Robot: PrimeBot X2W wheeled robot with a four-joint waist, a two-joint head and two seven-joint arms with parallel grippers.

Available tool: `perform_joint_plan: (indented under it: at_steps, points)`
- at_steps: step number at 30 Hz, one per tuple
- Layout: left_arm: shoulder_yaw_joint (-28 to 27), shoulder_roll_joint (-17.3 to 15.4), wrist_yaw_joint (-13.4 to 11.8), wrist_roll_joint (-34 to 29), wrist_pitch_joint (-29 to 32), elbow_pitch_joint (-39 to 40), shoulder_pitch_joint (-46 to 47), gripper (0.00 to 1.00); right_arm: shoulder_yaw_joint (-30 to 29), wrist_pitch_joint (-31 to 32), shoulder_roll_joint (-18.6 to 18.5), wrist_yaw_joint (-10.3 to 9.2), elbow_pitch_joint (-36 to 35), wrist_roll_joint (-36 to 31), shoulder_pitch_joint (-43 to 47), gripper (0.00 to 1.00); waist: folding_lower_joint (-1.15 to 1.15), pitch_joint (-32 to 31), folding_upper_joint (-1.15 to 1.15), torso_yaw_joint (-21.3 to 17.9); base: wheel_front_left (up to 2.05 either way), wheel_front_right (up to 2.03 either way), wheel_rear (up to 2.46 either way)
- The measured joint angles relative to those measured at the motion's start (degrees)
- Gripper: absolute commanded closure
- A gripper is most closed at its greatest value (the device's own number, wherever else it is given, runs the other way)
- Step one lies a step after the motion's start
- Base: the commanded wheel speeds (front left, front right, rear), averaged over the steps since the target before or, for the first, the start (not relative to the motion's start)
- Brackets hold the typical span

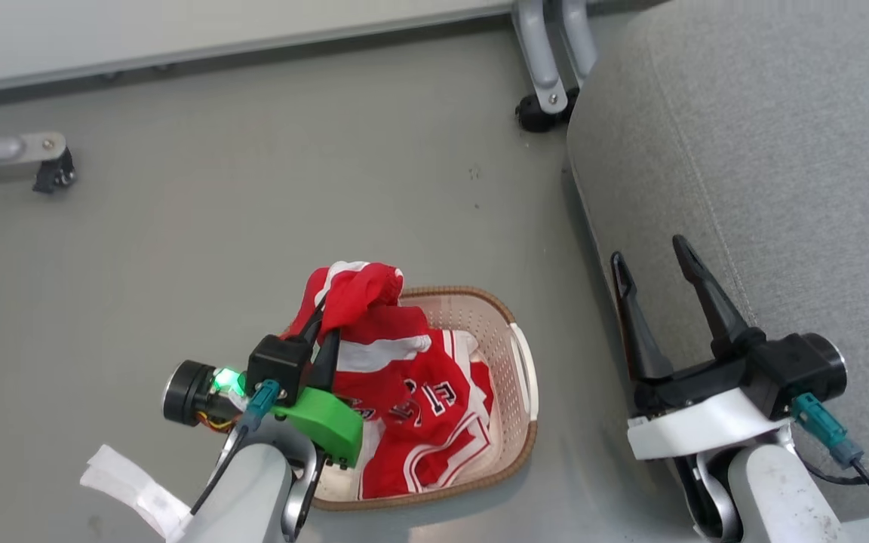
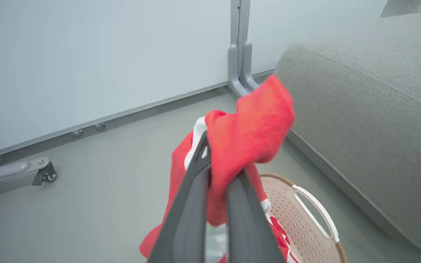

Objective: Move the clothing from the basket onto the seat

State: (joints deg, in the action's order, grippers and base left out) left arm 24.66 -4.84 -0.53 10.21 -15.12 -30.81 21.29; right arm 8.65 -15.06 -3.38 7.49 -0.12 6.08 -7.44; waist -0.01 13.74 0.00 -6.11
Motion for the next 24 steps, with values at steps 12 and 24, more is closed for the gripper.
perform_joint_plan:
  at_steps: [12,24]
  points:
    - [-2.7,-0.03,2.64,-1.51,0.0,15.83,-6.56,1.0,2.86,0.0,-0.7,0.0,0.79,1.7,5.63,0.0,0.0,-11.3,0.0,-0.19,0.0,0.0,0.0]
    - [0.13,1.23,5.57,-1.55,0.0,21.08,-6.26,1.0,12.04,0.0,-3.34,0.0,1.15,4.59,5.51,0.0,0.0,-12.94,0.0,1.08,0.0,0.0,0.0]
